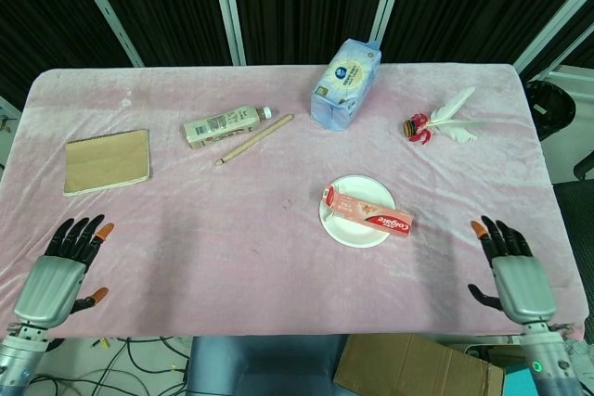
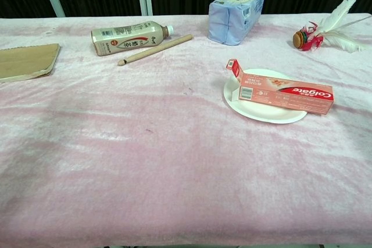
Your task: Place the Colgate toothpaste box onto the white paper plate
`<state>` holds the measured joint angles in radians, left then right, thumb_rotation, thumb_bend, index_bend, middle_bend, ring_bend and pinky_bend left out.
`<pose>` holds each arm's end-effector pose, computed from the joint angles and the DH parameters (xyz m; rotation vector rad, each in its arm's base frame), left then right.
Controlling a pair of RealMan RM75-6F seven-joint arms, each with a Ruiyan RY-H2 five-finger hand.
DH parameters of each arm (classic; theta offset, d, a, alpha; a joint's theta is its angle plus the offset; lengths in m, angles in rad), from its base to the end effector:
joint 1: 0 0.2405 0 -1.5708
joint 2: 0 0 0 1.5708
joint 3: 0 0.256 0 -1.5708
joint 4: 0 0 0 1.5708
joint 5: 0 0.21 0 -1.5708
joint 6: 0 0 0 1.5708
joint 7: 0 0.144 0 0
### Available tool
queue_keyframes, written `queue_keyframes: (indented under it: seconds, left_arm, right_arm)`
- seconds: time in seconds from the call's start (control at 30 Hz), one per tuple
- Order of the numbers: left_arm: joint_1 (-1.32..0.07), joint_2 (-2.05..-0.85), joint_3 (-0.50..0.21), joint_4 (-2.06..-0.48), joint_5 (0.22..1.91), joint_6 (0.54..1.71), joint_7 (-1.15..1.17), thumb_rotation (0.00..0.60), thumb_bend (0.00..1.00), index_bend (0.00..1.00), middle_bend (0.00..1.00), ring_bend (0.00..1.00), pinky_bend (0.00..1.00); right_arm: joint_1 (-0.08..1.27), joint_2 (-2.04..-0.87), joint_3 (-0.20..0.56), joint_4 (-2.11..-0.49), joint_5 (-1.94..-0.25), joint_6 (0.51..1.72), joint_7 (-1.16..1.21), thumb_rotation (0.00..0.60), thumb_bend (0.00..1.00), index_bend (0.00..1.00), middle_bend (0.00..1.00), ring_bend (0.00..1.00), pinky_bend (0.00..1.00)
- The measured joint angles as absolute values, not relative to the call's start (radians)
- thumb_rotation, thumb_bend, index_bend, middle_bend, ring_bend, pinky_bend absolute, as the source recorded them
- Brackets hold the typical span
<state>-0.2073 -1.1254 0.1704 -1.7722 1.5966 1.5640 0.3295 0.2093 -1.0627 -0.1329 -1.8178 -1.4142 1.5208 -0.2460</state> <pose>-0.2595 0.1638 0.1258 -1.6566 -0.7382 -0.8358 -0.2796 -0.1741 0.1462 1.5093 -0.8896 0.7590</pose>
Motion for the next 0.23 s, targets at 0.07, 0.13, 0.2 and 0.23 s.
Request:
queue_keyframes:
  seconds: [0.07,0.13,0.2,0.23]
  left_arm:
    - [-0.186,-1.131,0.174,-1.747,1.599,1.574,0.330,0.600,0.00,0.00,0.00,0.00,0.00]
    - [-0.168,-1.136,0.173,-1.727,1.595,1.582,0.329,0.600,0.00,0.00,0.00,0.00,0.00]
    - [-0.156,-1.140,0.169,-1.710,1.595,1.593,0.322,0.600,0.00,0.00,0.00,0.00,0.00]
    - [-0.151,-1.143,0.166,-1.699,1.595,1.600,0.313,0.600,0.00,0.00,0.00,0.00,0.00]
  right_arm:
    - [0.175,-1.048,-0.156,-1.777,-1.447,1.552,-0.226,0.600,0.14,0.00,0.00,0.00,0.09]
    - [0.145,-1.037,-0.169,-1.738,-1.472,1.580,-0.199,0.600,0.14,0.00,0.00,0.00,0.09]
    - [0.128,-1.032,-0.172,-1.712,-1.493,1.602,-0.178,0.600,0.14,0.00,0.00,0.00,0.09]
    - [0.121,-1.031,-0.171,-1.696,-1.505,1.612,-0.174,0.600,0.14,0.00,0.00,0.00,0.09]
